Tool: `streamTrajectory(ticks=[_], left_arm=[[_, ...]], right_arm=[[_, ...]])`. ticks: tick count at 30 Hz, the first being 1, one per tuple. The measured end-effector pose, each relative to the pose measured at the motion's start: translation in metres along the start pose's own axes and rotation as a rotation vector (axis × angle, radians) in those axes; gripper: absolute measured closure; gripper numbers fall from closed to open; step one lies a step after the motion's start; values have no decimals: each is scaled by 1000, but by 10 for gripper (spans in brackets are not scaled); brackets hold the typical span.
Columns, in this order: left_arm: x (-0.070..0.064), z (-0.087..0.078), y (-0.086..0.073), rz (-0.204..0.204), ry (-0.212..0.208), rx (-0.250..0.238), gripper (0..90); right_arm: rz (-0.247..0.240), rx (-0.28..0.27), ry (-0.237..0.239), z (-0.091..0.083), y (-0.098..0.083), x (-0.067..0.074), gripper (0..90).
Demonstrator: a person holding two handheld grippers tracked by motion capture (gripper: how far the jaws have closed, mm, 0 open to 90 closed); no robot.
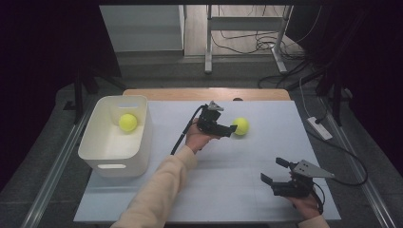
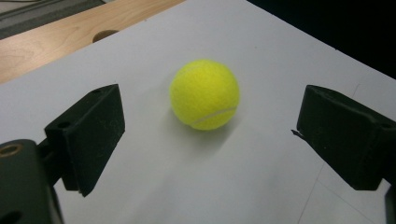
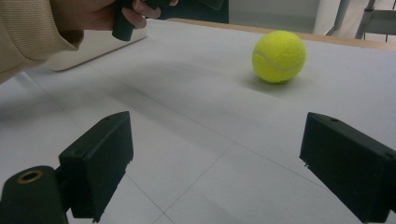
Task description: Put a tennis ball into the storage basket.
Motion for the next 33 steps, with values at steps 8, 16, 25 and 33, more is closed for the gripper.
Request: streamTrajectory(ticks=[8,16,25,33], left_arm=[[-1,8,1,-6,6,11,89],[5,17,3,-24,21,20,88],[7,25,5,-37,29,22,89],[6,32,4,-17,28,22,91]], right_arm=[[-2,-1,0,0,0,1,98],[0,2,0,1,0,0,98],[3,2,-6,0,0,0,98],[3,3,-4,1,0,0,98]])
Point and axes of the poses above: each handheld gripper's, and its own axes: z roughly forward along the jaws, y roughly out of its top, x roughly to its left, the point moved 4 cm from there along z, roughly forward along the jaws, and after that the axes turned 12 degrees about -z, right-handed, at the moved point
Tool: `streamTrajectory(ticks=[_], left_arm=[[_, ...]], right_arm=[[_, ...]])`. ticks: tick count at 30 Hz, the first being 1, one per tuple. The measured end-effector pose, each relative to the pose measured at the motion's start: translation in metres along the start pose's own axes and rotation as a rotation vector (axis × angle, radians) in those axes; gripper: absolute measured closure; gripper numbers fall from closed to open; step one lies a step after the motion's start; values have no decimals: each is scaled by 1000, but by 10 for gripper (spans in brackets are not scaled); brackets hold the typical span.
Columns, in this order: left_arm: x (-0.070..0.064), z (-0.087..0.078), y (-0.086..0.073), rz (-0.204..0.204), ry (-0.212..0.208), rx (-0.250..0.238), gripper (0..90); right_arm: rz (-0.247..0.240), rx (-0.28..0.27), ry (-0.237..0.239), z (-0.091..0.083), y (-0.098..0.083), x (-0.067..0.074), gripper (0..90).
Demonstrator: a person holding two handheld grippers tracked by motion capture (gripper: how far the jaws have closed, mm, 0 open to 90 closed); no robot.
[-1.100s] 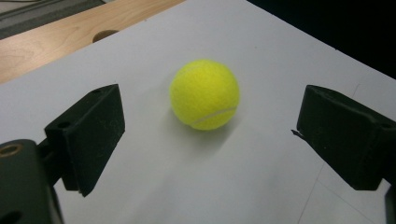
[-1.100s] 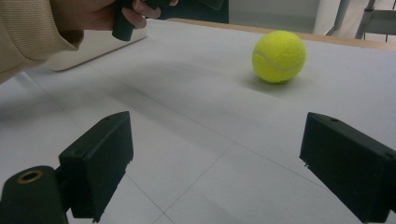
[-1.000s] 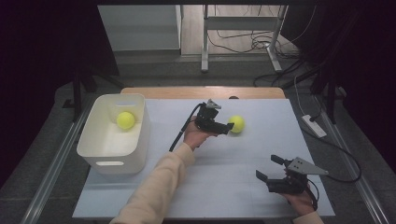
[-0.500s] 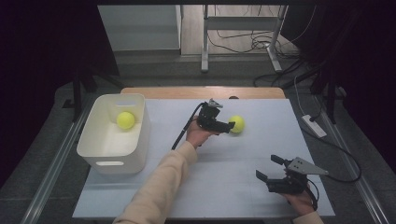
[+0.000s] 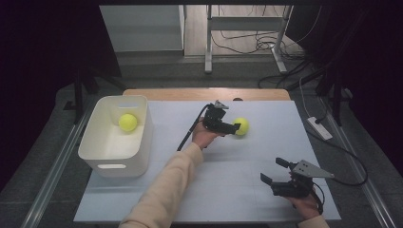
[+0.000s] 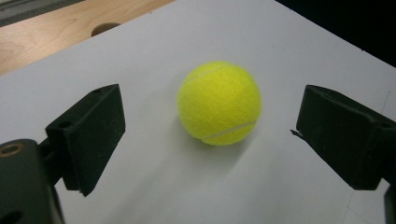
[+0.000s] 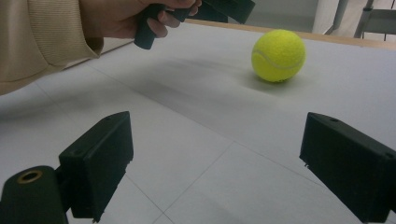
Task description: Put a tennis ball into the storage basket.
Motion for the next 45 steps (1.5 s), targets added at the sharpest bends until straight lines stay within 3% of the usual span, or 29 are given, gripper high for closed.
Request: streamTrajectory(ticks=[18,23,45], left_arm=[[-10,28,-1,39,-1,39,87],[-10,32,0,16,-10,41,89],[-7,48,-2,15,5,64,88]], right_arm=[[6,1,-2,-1,-1,-1,98],[3,0,1,-1,-1,-1,98],[2,0,0,0,-1,-1,98]])
Point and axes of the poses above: each handheld gripper's, and its own axes: z roughly forward along the jaws, y roughly out of its top, x roughly to its left, the point moved 4 cm from there along z, roughly forward along the jaws, and after that the axes turned 12 degrees about -z, right-handed, at the moved point
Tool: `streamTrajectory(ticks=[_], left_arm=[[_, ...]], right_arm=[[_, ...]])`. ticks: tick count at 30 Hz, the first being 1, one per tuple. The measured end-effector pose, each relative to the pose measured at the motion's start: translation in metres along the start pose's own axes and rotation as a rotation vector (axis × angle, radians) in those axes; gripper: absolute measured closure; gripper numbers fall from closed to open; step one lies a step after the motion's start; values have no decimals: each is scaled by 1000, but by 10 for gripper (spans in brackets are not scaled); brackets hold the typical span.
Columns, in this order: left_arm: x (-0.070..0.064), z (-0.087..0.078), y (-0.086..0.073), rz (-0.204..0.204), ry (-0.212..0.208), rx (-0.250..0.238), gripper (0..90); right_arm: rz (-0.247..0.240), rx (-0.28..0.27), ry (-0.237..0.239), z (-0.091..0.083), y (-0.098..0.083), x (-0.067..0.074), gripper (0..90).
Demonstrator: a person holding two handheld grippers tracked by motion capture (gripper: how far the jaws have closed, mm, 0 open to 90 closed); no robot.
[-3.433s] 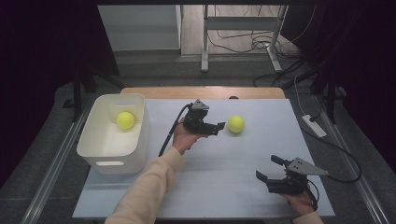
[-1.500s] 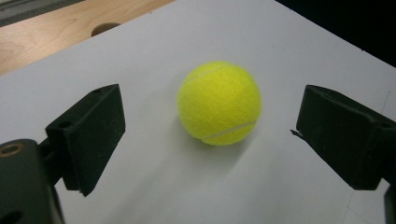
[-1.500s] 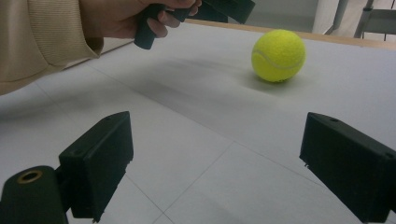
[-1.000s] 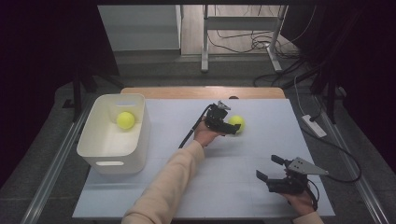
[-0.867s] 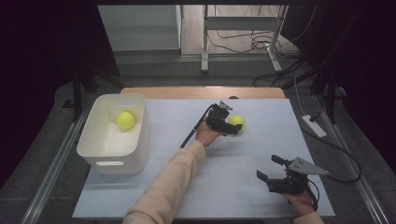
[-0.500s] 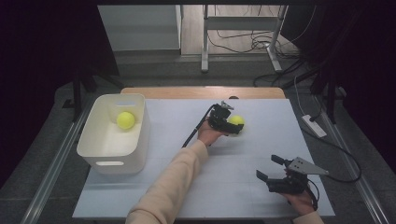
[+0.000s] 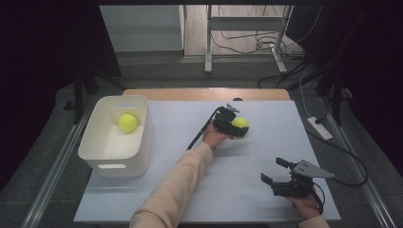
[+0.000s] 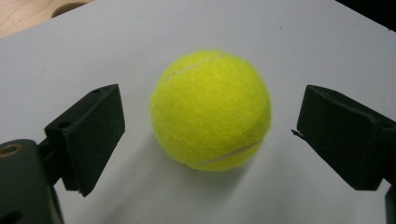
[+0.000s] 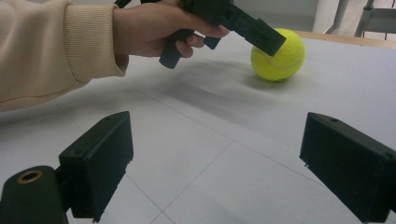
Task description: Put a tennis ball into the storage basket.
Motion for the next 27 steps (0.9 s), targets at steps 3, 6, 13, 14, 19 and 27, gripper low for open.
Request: streamTrajectory(ticks=[3,6,13,14,19,27], left_arm=[[1,1,0,3,1,6,88],[2,6,0,-5,-3,10,90],[1,12,-1,2,-11,22,148],[1,13,-2,5,-9,29,160],[1,15,-3,-8,-17,45,255],[1,11,-3,1,-32,70,273]], right_arm=[[0,0,-1,0,0,0,98],[0,3,-1,0,0,0,98],[0,3,-2,0,-1,-1,98],[0,3,0,-1,-1,-1,98],[0,3,0,-1,-1,0,98],[1,1,-2,-2,-1,-1,98]])
Point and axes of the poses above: each handheld gripper's, and its own axes: z roughly forward along the jaws, y roughly out of its top, x roughly to its left, the point moved 4 cm from there along z, roughly forward along the jaws, and after that the axes turned 12 degrees about -z, right-handed, at the moved point
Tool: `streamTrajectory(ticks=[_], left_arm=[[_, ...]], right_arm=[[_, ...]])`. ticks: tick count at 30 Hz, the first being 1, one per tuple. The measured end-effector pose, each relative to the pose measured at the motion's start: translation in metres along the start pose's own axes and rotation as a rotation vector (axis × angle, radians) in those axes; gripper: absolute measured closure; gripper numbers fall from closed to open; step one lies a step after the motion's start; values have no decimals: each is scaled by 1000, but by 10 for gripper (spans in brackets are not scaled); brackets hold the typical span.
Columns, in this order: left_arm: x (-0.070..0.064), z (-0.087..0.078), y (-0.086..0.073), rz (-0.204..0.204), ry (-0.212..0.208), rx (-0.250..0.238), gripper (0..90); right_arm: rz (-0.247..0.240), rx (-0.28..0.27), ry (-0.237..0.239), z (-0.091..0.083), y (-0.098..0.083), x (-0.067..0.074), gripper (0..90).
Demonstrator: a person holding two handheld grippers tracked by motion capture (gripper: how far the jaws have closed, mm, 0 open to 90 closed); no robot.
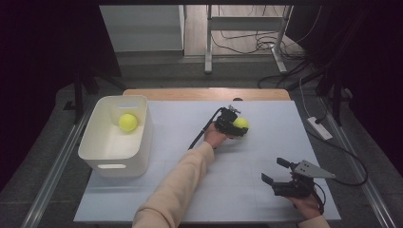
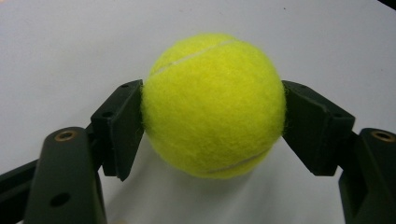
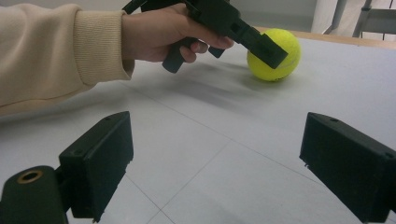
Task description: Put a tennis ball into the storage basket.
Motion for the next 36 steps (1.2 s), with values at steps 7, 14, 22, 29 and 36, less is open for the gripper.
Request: streamTrajectory(ticks=[7,14,22,29,36], left_arm=[[-4,-8,2,14,-20,-9,275],[-10,-20,6,30,-24,-31,274],[-12,-34,7,33,-33,-48,274],[-12,-46,4,33,-35,-64,275],[-9,-60,0,37,-26,-74,275]], right_arm=[[2,-1,-4,-1,0,-1,98],[0,-1,-4,-1,0,0,98],[-3,-1,-3,0,0,-1,99],[-6,-2,-2,0,0,0,99],[-10,3,-6,1,0,0,100]])
Point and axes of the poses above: each handheld gripper's, and its own axes: z roughly forward along the jaws, y roughly out of its top, x roughly to its left, the point moved 4 cm from there along z, roughly forward along the jaws, and after that the axes turned 12 degrees about -z, right-handed, at the moved point
